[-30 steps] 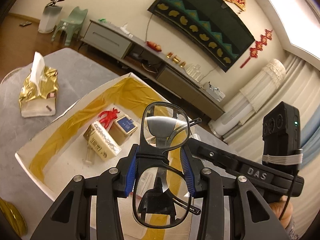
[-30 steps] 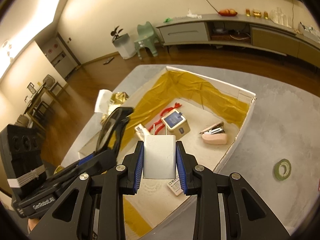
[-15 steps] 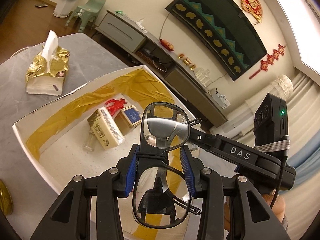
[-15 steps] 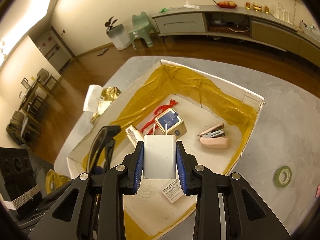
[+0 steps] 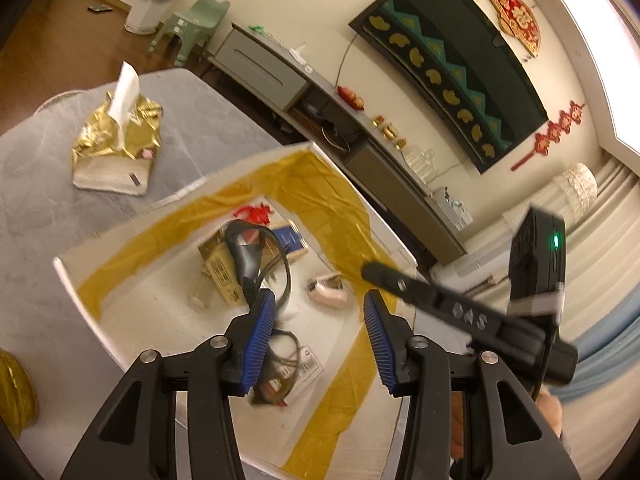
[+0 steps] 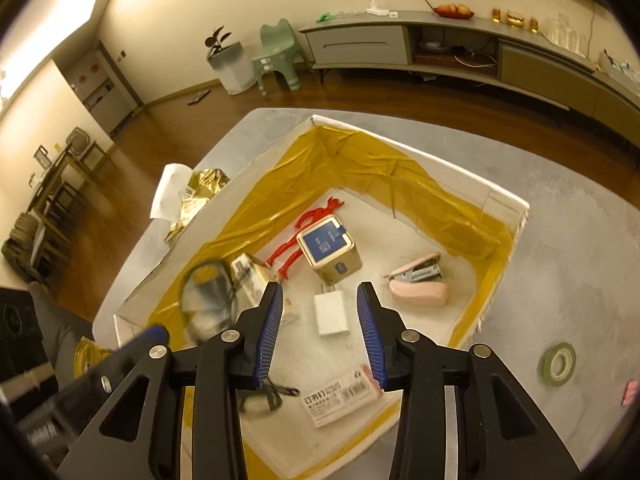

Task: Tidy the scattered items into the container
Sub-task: 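Open both tools to drop the white plug and black glasses inside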

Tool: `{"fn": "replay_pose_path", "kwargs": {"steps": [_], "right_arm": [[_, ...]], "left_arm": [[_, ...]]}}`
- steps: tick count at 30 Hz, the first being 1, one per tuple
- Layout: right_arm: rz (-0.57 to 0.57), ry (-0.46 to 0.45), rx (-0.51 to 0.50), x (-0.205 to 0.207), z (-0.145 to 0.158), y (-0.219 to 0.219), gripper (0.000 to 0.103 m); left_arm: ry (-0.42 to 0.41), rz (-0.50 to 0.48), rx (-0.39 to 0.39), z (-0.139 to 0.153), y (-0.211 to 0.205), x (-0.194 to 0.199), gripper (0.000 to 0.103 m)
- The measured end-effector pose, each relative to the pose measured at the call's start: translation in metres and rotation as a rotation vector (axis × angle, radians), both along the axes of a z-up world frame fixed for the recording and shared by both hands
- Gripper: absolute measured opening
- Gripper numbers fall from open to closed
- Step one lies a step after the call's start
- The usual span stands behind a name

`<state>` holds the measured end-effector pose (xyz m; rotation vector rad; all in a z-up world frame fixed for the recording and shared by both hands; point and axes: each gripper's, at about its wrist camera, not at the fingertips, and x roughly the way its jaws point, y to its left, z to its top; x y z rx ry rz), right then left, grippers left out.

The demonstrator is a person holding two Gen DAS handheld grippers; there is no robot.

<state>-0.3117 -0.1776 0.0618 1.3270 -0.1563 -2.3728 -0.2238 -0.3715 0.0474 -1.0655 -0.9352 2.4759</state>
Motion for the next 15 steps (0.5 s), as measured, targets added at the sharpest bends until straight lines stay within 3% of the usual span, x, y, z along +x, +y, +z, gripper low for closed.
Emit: {"fn": "replay_pose_path", "kwargs": {"steps": [8,15], "right_arm": [[0.026,0.011,-0.074,0.032,0.001,0.017,0.041],[0.105,0.074,-0.151,0.065,0.011,0.026,0.041]], "left_arm": [[0.028,0.099,-0.02,0.006,-0.02,0.001,0.047],[0.056,0.103,-0.037,0.01,-0.02,0.002,0.047]]}}
